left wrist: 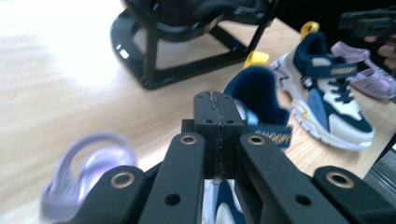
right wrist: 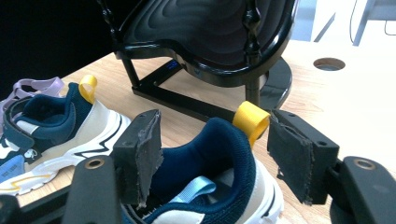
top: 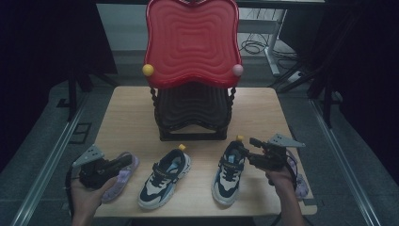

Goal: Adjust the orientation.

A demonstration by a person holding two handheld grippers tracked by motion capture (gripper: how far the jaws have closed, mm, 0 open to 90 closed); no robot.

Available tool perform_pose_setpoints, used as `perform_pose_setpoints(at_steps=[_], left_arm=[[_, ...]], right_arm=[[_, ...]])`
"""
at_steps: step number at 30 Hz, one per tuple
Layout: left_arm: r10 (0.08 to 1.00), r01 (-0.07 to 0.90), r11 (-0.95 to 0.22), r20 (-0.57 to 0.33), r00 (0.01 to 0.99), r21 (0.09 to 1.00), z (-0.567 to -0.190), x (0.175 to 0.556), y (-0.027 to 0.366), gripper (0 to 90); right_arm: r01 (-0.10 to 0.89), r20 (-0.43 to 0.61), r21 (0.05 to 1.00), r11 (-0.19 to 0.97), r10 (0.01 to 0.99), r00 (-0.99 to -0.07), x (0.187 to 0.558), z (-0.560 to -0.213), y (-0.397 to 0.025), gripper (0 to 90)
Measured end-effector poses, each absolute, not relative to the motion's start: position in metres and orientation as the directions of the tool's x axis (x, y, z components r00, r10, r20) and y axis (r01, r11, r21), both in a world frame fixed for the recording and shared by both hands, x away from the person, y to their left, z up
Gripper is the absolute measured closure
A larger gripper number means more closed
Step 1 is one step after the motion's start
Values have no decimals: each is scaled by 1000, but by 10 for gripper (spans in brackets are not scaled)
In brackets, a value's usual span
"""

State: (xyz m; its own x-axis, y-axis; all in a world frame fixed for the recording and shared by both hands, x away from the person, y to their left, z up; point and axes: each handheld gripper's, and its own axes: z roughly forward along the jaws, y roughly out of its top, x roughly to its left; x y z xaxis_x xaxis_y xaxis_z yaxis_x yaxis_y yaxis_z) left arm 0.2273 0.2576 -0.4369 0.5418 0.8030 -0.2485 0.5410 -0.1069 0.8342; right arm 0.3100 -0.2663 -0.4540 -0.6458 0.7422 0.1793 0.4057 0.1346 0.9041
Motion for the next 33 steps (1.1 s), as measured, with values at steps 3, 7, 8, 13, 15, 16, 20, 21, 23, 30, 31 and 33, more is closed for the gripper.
perform_pose_setpoints(at_steps=[3,7,8,13,15,16,20,21,23,30,31,33], left_arm=[[813,549,-85,-261,521,832,-442,222,266,900],[830,580,-90,-261,492,809,-452,214,277,900],[838,602,-85,-270,474,794,-460,211,282,900],[846,637,-63,-297,442,768,-475,205,288,900],[846,642,-61,-302,440,765,-478,201,288,900],[845,640,-62,-301,442,766,-479,198,287,900],[852,656,-63,-302,428,752,-485,192,290,900],[852,656,-63,-302,428,752,-485,192,290,900],[851,667,-68,-306,427,742,-488,192,290,900],[844,703,-90,-320,430,706,-508,199,283,900],[844,706,-98,-317,432,701,-509,199,282,900],[848,712,-106,-311,429,694,-512,198,281,900]], right_arm=[[401,175,906,137,741,-648,309,-453,-264,353],[398,174,908,131,747,-642,309,-452,-265,353],[395,172,909,130,748,-641,309,-451,-266,353],[398,180,910,119,751,-635,310,-451,-268,354],[406,186,907,115,754,-630,312,-451,-268,353],[405,185,907,115,755,-629,312,-451,-268,353],[435,282,899,45,700,-656,315,-451,-268,354],[436,284,899,44,699,-656,315,-451,-268,354],[437,286,898,43,699,-656,315,-451,-268,354],[422,238,902,93,708,-665,309,-452,-267,342],[426,238,899,97,710,-663,308,-453,-267,341],[431,234,896,104,715,-659,308,-454,-267,340]])
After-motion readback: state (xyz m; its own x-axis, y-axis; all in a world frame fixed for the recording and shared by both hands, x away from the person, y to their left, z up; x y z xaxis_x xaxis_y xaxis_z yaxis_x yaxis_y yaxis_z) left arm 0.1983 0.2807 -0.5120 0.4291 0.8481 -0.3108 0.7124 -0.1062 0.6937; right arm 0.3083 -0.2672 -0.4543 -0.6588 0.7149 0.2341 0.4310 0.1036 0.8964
